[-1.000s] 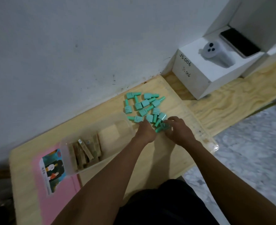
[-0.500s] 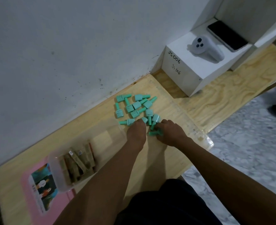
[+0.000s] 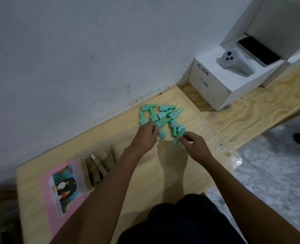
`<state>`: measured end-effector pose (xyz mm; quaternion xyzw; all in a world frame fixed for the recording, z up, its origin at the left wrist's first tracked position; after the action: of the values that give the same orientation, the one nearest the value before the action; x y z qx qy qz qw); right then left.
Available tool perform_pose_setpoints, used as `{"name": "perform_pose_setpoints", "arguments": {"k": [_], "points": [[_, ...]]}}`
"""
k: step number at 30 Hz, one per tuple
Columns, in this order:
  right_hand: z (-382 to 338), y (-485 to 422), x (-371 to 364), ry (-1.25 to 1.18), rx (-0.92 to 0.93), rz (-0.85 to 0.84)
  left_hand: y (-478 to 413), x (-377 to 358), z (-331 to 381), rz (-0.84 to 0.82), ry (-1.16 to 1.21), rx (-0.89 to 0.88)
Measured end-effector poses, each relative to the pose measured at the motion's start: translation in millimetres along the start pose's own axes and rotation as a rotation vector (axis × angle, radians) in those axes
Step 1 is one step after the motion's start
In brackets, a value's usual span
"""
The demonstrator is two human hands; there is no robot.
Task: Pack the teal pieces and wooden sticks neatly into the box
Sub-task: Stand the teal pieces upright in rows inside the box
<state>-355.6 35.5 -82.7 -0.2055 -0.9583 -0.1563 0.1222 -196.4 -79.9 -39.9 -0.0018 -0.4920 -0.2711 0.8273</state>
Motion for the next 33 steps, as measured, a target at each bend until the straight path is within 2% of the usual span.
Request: {"name": "perform_pose_setpoints", "arguments": {"k": [4, 7, 13, 18, 22, 28, 33], "points": [[-26.7, 0.4, -18.6, -0.106, 0.064, 0.021, 23.9, 32.5, -20.0, 0.041, 0.325, 0.04], [-47.5, -0.7, -33.8, -0.086, 0.125, -0.003, 39.7, 52.3, -41.7, 0.11, 0.383, 0.04], [-71.8, -9.8, -76.7, 0.201, 0.347, -0.071, 64.7, 73.5, -86.4, 0.266, 0.129, 0.047], [-74.6, -26.0, -112.5, 0.512, 0.5, -0.086, 68.0, 73.6, -104.6, 0.246, -0.037, 0.055], [-57.4, -42.5, -123.9, 0.637, 0.473, -0.096, 59.0, 63.4, -105.3, 0.187, -0.168, 0.054], [-51.5, -48.3, -132.3, 0.689, 0.459, -0.026, 40.0, 43.8, -96.3, 0.103, -0.387, 0.039], [-54.1, -48.7, -139.9, 0.754, 0.429, -0.001, 24.5, 29.4, -92.0, 0.082, -0.476, 0.033]]}}
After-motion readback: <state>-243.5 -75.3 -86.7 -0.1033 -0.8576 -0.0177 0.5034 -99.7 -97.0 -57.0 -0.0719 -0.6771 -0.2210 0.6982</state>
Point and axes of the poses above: each hand's wrist, its own y-axis away from the middle knuckle, its own x-axis out of the back of the hand, z = x × y, the point moved 1 cm from there along -y, towards the middle knuckle, and after that the axes turned 15 degrees about -y, right-handed, at the moved point
